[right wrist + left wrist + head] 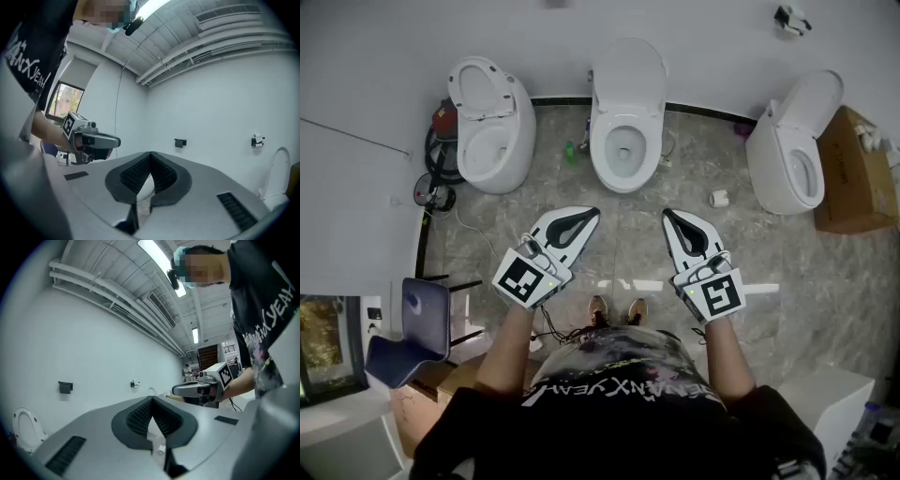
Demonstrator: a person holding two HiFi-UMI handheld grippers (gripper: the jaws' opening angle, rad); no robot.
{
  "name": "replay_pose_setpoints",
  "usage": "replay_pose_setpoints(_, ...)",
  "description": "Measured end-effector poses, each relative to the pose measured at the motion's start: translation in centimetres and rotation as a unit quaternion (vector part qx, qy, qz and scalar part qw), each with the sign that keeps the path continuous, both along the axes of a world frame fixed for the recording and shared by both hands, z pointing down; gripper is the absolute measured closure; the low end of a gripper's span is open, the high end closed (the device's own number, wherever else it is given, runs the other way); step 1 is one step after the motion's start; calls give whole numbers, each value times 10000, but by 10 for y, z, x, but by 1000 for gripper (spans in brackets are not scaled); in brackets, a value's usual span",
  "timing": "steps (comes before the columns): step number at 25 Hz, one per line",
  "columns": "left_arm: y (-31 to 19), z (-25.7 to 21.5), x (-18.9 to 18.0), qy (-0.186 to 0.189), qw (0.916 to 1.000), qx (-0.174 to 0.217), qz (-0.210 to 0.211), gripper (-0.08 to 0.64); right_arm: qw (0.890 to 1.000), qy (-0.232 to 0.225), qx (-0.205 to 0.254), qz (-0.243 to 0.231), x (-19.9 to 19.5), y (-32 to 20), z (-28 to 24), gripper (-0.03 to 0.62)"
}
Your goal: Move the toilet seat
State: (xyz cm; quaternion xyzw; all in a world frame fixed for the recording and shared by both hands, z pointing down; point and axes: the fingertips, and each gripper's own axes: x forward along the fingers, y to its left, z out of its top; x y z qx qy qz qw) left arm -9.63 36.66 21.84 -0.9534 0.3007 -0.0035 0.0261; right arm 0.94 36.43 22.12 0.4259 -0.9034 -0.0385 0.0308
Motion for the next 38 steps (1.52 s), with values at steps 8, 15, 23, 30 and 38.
replay_pose_setpoints(8, -1, 1, 2, 18, 10000, 0, -5, 540, 10000, -30, -33, -4, 2, -1, 2, 594)
replay_pose_setpoints(15, -1, 1, 2, 8, 10000, 0, -7, 540, 9998, -44, -134, -127, -2, 0, 3, 594)
replay_pose_setpoints(23, -3, 2, 6, -26, 10000, 32, 11, 540, 9997, -109, -132, -179, -4, 0, 3, 591)
replay_pose_setpoints(30, -4, 4, 6, -89, 10000, 24, -11, 540, 9998, -50, -141, -149, -2, 0, 4, 589)
replay_pose_setpoints(38, -4, 5, 4, -146, 9999, 32, 9, 533, 9996, -67, -187, -215, -3, 2, 3, 576)
